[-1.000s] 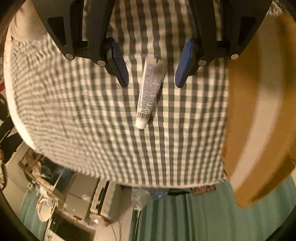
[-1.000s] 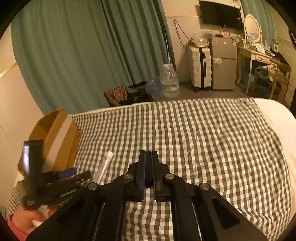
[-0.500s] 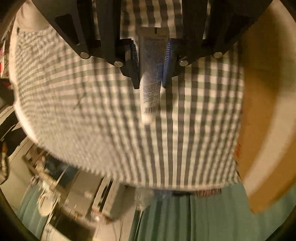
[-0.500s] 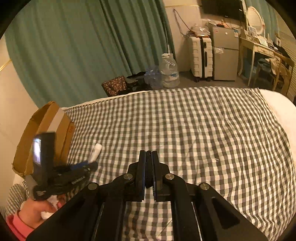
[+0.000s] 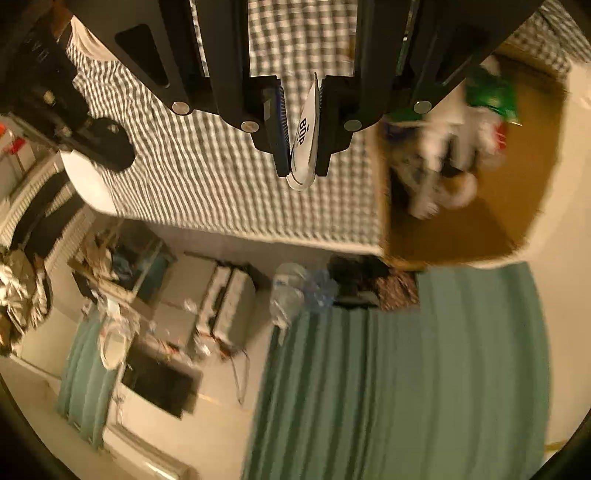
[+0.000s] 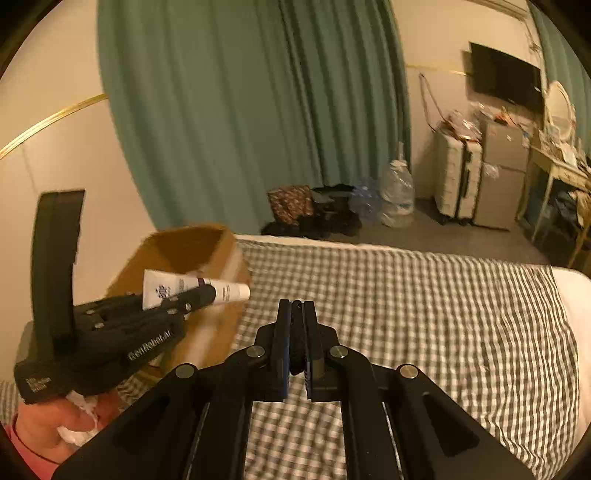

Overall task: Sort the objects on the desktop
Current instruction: 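Carry cream tube and hair tie into the cardboard box and release both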

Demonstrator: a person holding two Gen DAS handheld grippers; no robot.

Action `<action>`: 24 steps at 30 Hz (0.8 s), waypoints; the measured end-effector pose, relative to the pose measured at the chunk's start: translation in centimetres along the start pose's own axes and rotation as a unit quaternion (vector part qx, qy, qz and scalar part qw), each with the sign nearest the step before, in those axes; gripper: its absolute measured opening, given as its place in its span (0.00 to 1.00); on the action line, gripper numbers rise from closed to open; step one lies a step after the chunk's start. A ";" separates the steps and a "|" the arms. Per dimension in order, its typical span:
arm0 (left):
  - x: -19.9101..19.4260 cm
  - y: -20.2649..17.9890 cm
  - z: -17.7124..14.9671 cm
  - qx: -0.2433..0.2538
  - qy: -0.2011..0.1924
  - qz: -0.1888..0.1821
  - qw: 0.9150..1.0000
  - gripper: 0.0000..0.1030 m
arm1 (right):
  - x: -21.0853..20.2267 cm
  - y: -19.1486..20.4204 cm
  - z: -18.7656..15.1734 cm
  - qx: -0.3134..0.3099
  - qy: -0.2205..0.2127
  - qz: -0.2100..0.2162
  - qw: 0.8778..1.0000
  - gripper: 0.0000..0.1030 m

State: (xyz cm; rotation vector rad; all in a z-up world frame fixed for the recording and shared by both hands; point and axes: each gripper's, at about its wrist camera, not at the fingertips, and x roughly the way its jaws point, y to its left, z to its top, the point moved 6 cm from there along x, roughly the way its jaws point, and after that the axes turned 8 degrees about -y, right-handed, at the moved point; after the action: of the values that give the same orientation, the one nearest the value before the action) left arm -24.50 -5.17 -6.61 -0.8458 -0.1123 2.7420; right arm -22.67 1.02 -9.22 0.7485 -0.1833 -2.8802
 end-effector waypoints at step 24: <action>-1.3 19.0 -2.3 -0.065 0.027 0.130 0.989 0.82 | 11.5 14.7 1.9 0.042 0.056 0.158 0.985 0.61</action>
State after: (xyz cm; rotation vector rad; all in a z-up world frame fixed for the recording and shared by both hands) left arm -26.54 -23.79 -10.71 -1.0350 -0.1843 2.9763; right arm -31.65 -15.40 -10.69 0.8122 -0.3741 -2.5373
